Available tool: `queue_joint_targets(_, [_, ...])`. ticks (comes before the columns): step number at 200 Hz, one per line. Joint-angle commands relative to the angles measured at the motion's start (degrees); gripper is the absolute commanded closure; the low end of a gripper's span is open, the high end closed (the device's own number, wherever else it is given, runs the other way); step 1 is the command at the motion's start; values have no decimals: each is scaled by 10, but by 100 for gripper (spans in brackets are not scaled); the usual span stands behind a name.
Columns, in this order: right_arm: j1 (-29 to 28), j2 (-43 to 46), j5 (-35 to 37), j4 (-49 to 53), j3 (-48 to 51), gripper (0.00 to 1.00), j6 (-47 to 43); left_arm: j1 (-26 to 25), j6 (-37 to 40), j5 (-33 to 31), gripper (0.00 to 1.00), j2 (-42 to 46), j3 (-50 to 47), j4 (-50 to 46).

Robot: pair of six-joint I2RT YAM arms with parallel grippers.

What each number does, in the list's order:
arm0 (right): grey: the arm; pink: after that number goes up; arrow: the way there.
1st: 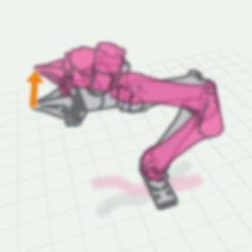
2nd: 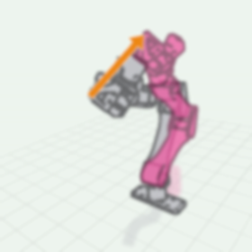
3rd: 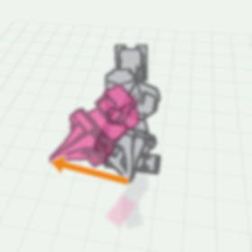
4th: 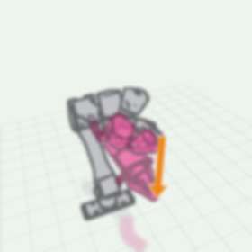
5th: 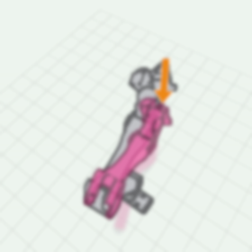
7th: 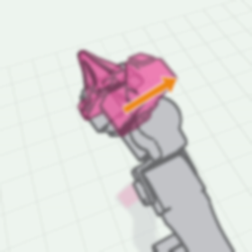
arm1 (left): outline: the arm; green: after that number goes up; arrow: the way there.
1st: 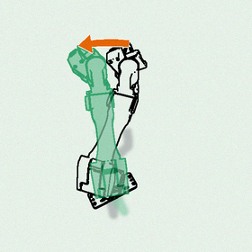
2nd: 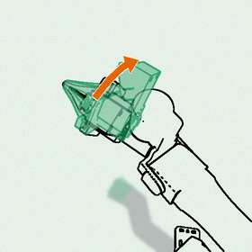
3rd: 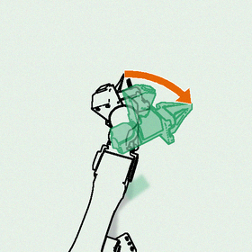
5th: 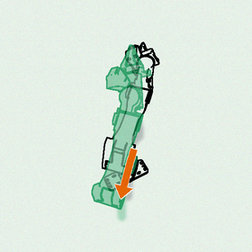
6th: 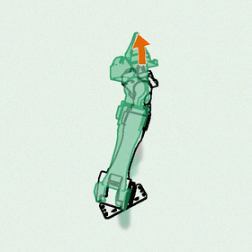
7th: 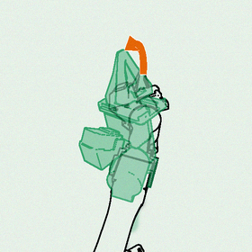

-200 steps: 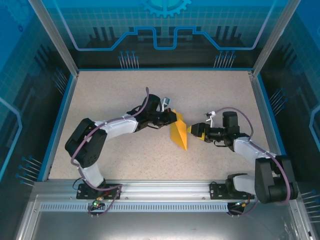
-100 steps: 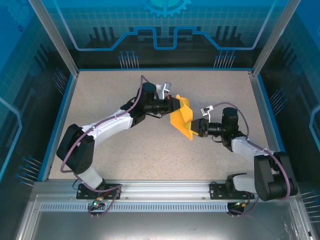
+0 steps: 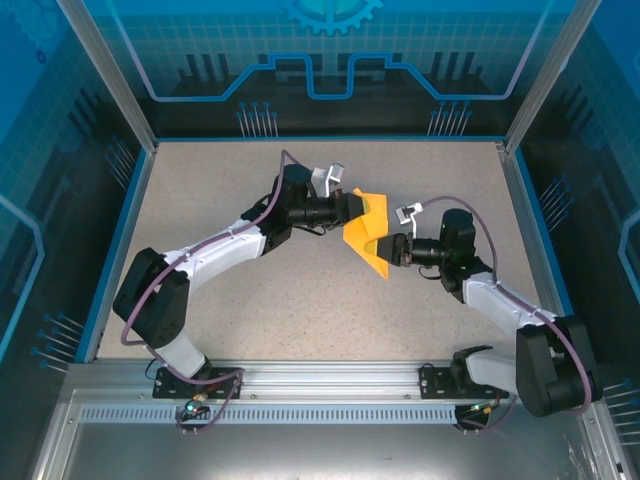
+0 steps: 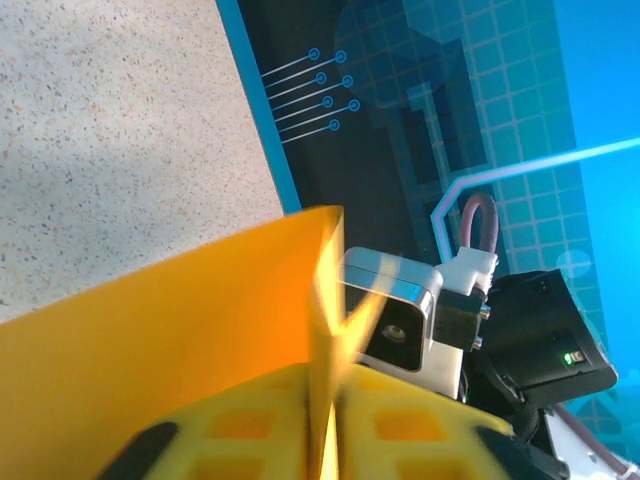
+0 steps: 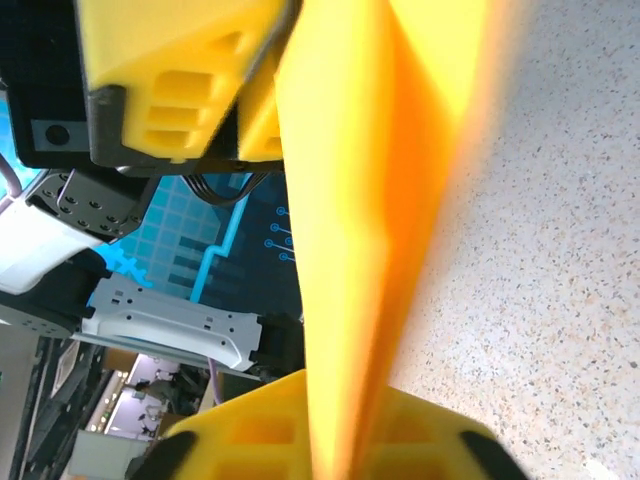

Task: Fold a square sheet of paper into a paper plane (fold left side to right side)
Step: Turn over the paper at the center of the table.

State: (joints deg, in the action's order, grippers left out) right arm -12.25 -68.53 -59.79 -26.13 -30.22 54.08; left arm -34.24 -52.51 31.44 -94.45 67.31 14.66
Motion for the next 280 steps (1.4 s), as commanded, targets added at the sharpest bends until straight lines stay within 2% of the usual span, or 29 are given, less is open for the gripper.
queue_joint_targets(1, [-8, 26, 23, 102, -29, 100, -74, 7, 23, 13, 69, 15, -6, -18])
queue_joint_targets(17, [-9, 35, 36, 176, -41, 100, -117, 15, 43, 4, 50, 33, -16, -42])
queue_joint_targets(28, [-11, 40, 55, 238, -53, 100, -164, 22, 62, -10, 42, 55, -24, -69])
queue_joint_targets(51, [-22, 45, 114, 363, -87, 100, -256, 33, 109, -43, 34, 105, -44, -134])
queue_joint_targets(75, [-38, 39, 155, 433, -116, 97, -309, 34, 157, -89, 29, 164, -65, -205])
queue_joint_targets(85, [-54, 34, 194, 470, -139, 98, -332, 34, 174, -109, 28, 188, -74, -233])
queue_joint_targets(96, [-87, 29, 284, 526, -171, 100, -368, 34, 186, -142, 27, 216, -88, -261])
queue_joint_targets(110, [-145, 15, 451, 597, -220, 100, -402, 34, 193, -189, 26, 260, -114, -282])
queue_joint_targets(156, [-315, -91, 959, 727, -325, 100, -395, 34, 196, -317, 19, 408, -193, -329])
queue_joint_targets(171, [-355, -159, 1071, 767, -357, 100, -388, 35, 198, -340, 18, 440, -206, -350])
queue_joint_targets(188, [-386, -244, 1155, 809, -389, 100, -375, 34, 200, -361, 17, 464, -212, -377])
queue_joint_targets(212, [-417, -369, 1231, 870, -437, 100, -347, 34, 198, -371, 17, 484, -221, -393])
queue_joint_targets(233, [-435, -468, 1262, 916, -474, 100, -322, 35, 193, -373, 16, 490, -230, -393])
queue_joint_targets(272, [-462, -553, 1231, 915, -505, 100, -334, 35, 189, -368, 16, 483, -231, -393])
queue_joint_targets(280, [-466, -557, 1216, 913, -506, 95, -340, 35, 188, -368, 16, 478, -231, -395])
